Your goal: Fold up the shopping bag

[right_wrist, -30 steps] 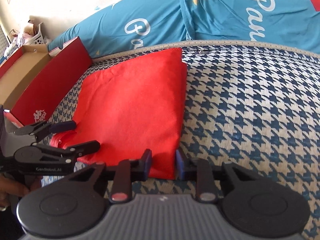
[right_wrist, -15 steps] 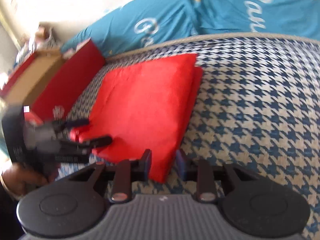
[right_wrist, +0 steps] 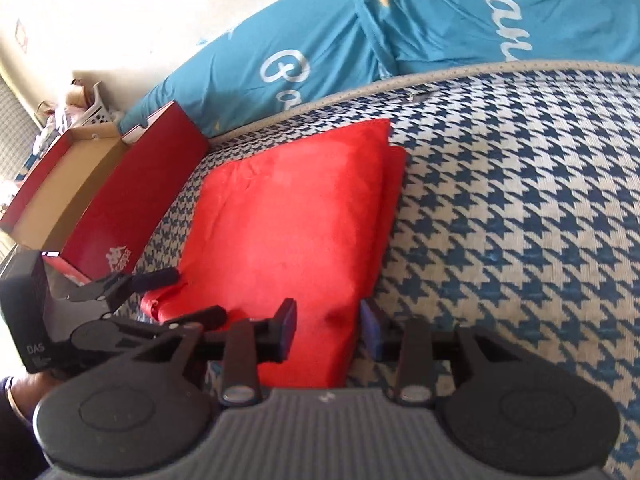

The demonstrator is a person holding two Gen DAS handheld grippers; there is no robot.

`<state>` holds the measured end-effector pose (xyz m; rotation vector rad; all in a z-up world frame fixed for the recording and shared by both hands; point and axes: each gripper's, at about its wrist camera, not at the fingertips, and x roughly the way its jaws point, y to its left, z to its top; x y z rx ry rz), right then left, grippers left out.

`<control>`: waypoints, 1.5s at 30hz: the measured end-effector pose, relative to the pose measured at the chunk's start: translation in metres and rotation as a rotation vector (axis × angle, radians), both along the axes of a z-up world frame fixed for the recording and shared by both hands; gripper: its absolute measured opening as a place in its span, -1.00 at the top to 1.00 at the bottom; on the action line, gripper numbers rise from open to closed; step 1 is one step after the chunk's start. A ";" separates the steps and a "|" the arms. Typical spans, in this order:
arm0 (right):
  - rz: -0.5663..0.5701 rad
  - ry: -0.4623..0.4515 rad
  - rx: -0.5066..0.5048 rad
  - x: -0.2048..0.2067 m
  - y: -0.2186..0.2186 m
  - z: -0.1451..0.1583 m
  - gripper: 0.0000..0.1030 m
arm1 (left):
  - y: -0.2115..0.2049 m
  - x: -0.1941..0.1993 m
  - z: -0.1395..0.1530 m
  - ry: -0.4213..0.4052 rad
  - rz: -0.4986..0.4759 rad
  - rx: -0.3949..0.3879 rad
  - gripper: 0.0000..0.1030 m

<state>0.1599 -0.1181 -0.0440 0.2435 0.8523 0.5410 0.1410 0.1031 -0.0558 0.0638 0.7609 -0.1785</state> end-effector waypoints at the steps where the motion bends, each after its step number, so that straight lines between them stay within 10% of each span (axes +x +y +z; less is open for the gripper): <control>1: 0.007 -0.007 0.003 -0.002 0.000 0.001 0.26 | 0.000 0.000 0.000 0.000 -0.001 0.001 -0.98; 31: 0.173 0.060 -0.113 -0.031 0.019 -0.002 0.08 | -0.003 -0.001 0.000 -0.007 0.017 0.001 -1.00; 37: 0.155 0.077 -0.283 -0.049 0.022 0.008 0.01 | -0.003 -0.001 0.000 -0.008 0.036 0.004 -1.00; 45: 0.059 -0.132 -0.191 -0.061 0.021 0.033 0.14 | -0.005 -0.003 -0.001 -0.016 0.056 0.007 -1.00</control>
